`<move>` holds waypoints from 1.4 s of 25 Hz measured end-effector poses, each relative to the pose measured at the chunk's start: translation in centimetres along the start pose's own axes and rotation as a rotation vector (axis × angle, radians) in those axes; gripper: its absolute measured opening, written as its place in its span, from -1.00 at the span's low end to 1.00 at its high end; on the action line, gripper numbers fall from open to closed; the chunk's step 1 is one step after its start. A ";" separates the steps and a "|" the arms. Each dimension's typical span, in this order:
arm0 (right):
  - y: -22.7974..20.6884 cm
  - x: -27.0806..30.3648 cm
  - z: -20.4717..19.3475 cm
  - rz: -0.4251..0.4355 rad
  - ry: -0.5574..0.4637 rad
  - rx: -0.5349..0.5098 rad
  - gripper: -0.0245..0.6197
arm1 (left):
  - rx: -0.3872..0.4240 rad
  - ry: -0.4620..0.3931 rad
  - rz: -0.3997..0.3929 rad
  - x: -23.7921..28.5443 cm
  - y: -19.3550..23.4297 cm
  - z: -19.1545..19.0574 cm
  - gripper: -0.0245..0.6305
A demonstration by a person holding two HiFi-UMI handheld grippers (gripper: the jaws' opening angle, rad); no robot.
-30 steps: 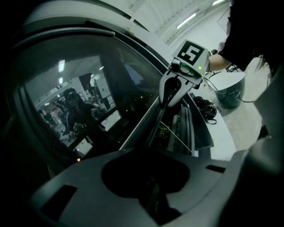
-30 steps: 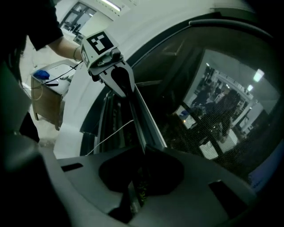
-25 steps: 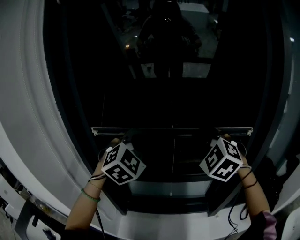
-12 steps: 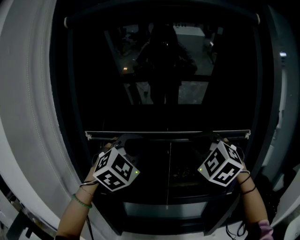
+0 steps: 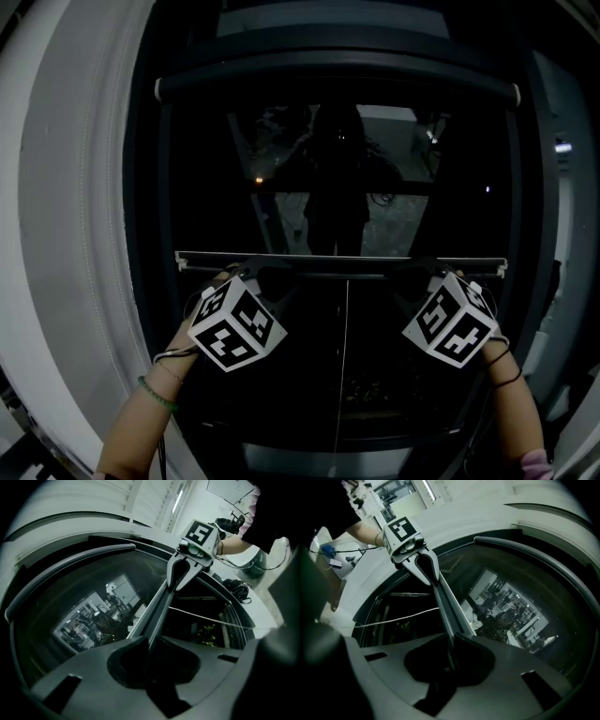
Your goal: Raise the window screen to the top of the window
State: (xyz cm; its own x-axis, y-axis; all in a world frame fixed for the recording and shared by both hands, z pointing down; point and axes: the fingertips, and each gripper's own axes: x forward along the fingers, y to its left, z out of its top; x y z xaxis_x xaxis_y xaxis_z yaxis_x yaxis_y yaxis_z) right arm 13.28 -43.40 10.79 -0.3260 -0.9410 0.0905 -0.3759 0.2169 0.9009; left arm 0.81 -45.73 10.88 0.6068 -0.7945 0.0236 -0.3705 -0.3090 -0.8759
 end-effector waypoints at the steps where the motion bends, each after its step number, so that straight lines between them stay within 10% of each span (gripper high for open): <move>1: -0.7 -0.1 0.3 -0.006 -0.006 -0.001 -0.80 | 0.005 -0.003 0.006 -0.1 0.6 0.4 -0.77; 35: -23.7 -2.3 11.7 -0.302 -0.074 -0.031 -0.75 | 0.094 -0.087 0.298 -1.3 23.5 12.9 -0.74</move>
State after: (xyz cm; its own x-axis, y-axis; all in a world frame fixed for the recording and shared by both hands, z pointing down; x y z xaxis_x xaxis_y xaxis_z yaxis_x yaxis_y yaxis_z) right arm 12.78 -43.31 -15.70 -0.2663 -0.9399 -0.2139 -0.4395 -0.0791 0.8947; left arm 0.39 -45.23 -15.96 0.5407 -0.7940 -0.2778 -0.4766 -0.0171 -0.8789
